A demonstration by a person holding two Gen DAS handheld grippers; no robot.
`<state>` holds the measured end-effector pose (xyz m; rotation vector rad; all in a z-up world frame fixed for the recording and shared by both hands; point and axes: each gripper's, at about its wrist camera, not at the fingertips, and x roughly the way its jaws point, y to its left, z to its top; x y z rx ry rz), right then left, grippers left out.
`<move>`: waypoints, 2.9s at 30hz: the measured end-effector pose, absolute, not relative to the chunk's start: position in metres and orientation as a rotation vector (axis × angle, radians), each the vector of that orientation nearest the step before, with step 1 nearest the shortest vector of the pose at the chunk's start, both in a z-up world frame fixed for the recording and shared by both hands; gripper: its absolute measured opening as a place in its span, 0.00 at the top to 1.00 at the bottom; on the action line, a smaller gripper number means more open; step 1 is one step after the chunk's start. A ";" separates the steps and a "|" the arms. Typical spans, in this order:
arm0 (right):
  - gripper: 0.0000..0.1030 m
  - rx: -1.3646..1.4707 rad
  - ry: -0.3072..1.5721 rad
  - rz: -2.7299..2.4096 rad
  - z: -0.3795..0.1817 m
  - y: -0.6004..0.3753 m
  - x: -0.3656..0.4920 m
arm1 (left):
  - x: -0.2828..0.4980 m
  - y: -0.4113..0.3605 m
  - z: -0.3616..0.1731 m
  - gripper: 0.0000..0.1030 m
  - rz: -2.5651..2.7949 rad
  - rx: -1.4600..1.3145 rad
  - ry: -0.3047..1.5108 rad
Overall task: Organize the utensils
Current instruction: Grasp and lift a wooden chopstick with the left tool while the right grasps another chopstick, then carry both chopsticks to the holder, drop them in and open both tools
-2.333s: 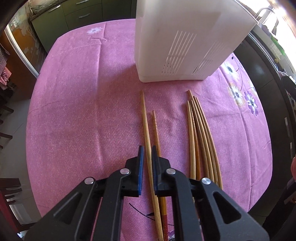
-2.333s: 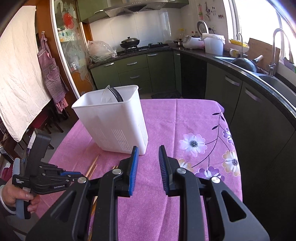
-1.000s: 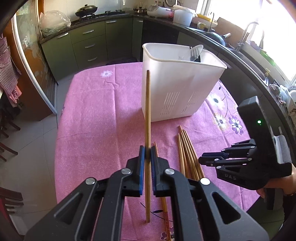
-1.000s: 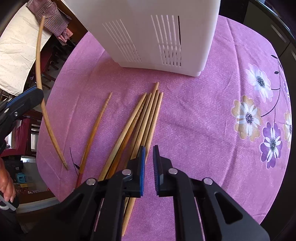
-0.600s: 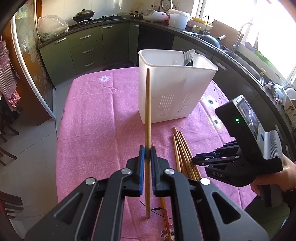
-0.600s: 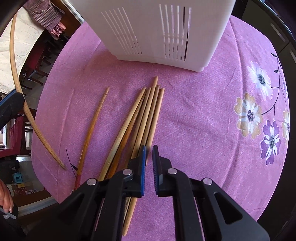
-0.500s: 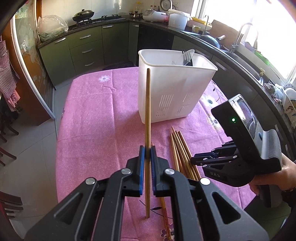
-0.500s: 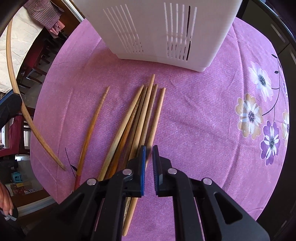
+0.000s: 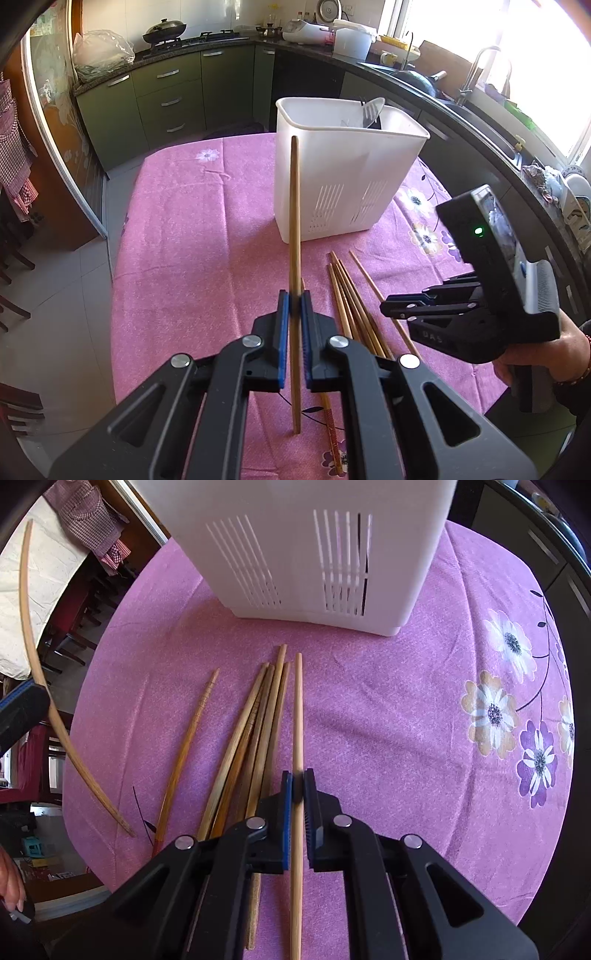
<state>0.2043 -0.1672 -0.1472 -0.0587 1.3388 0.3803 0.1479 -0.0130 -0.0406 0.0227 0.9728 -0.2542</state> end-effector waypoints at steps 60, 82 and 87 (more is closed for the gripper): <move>0.93 0.194 0.474 0.378 0.154 -0.297 0.200 | 0.217 -0.043 0.150 0.94 -0.241 0.010 0.482; 0.93 0.120 0.615 0.347 0.066 -0.260 0.253 | 0.211 -0.042 0.067 0.67 -0.262 0.081 0.764; 0.93 0.119 0.630 0.358 0.059 -0.259 0.252 | 0.188 -0.037 0.057 0.67 -0.294 0.080 0.811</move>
